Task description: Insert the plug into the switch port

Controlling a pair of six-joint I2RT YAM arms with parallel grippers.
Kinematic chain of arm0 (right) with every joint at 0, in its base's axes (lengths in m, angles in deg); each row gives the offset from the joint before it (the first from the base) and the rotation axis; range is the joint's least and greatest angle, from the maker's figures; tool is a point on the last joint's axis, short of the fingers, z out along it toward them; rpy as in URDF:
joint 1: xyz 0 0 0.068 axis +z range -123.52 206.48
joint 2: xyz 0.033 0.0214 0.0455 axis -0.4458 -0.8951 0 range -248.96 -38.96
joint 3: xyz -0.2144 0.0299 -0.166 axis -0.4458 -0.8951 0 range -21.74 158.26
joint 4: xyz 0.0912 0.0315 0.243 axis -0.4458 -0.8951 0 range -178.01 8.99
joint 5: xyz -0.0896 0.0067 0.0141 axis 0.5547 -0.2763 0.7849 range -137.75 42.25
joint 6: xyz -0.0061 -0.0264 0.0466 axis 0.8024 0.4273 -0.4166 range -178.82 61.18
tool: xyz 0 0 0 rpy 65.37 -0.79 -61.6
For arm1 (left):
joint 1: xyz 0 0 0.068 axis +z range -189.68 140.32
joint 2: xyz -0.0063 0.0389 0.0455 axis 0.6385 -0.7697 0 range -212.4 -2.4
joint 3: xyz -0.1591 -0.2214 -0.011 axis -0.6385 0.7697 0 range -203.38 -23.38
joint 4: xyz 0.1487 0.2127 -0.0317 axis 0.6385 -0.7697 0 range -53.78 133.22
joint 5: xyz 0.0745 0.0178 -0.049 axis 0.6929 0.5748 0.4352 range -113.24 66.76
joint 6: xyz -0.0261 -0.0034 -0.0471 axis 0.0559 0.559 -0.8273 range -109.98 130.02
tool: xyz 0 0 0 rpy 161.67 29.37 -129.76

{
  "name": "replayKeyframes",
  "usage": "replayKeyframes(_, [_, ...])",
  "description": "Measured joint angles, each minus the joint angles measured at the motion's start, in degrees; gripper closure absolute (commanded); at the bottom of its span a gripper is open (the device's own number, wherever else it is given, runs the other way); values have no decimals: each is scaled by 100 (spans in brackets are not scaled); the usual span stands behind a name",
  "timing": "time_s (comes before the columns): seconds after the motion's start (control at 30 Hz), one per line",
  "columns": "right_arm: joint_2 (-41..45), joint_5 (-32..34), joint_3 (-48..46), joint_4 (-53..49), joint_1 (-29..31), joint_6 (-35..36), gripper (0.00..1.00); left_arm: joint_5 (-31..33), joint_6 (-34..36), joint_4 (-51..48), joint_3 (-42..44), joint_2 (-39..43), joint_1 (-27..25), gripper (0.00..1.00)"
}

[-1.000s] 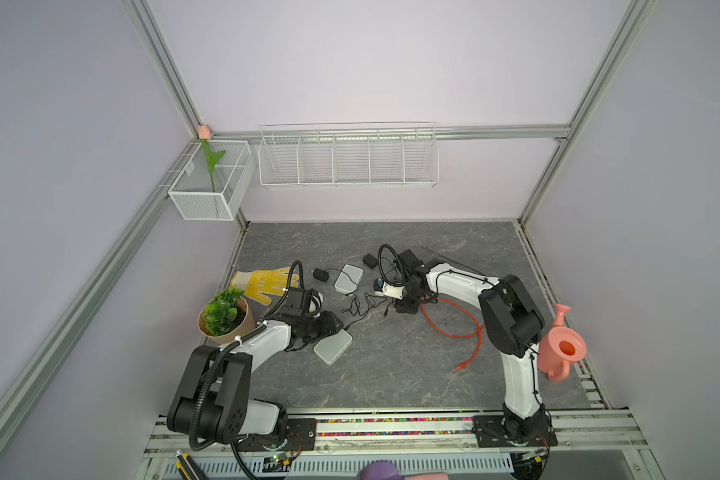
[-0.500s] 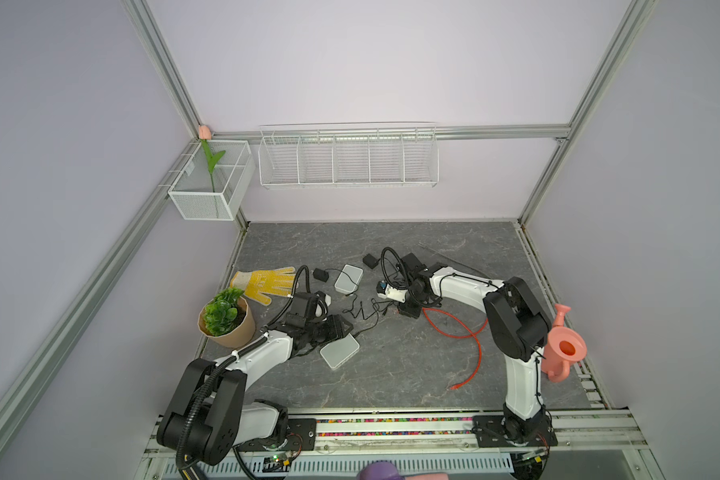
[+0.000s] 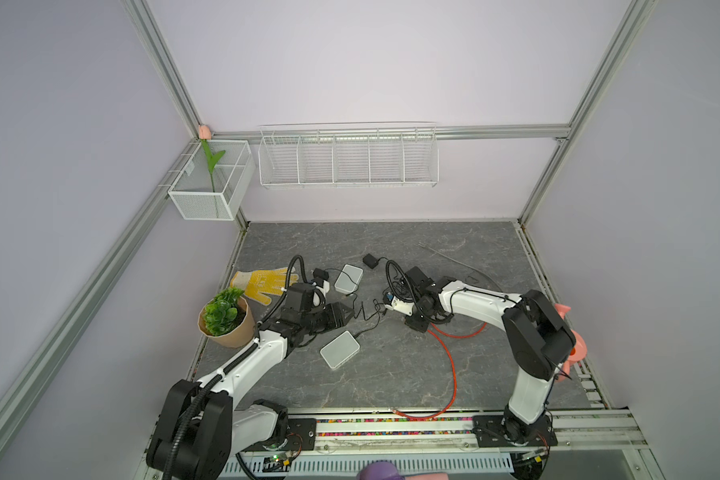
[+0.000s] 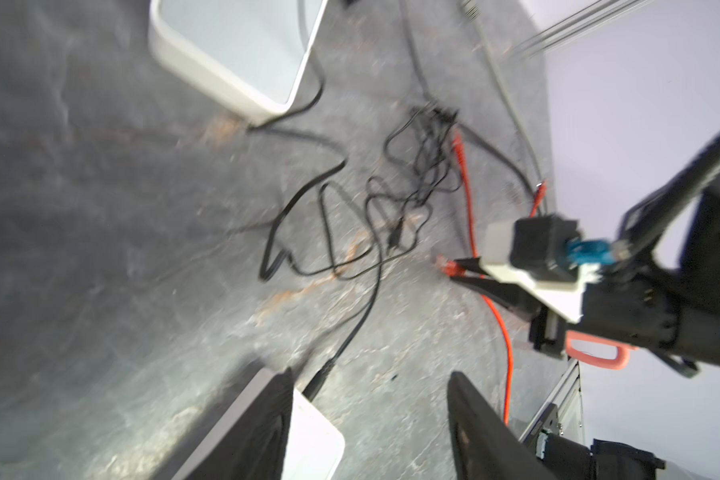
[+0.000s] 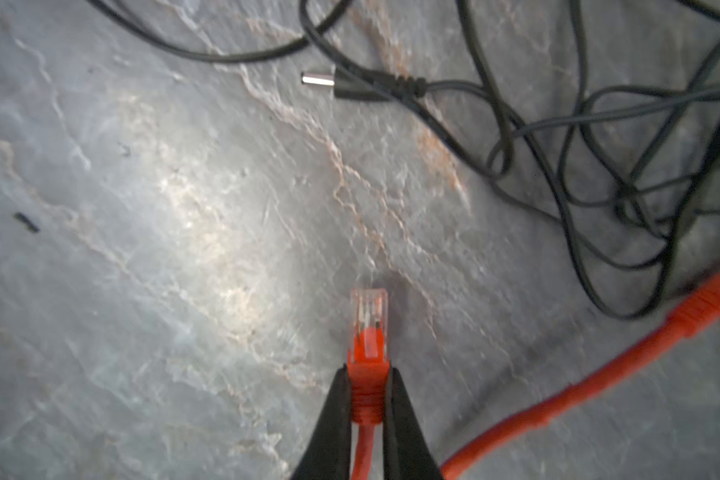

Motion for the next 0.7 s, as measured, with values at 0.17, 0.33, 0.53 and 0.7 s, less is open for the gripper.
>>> replayKeyframes(0.17, [730, 111, -138, 199, 9, -81, 94, -225, 66, 22, -481, 195, -20, 37])
replayKeyframes(0.33, [1408, 326, -111, 361, 107, -42, 94, -494, 61, 33, -627, 120, -365, 35])
replayKeyframes(0.53, [1941, 704, 251, 374, 380, 201, 93, -881, -153, 426, -957, -26, -824, 34])
replayKeyframes(0.7, [2339, 929, 592, 372, 658, 442, 93, -1082, -433, 966, -1191, -269, -905, 35])
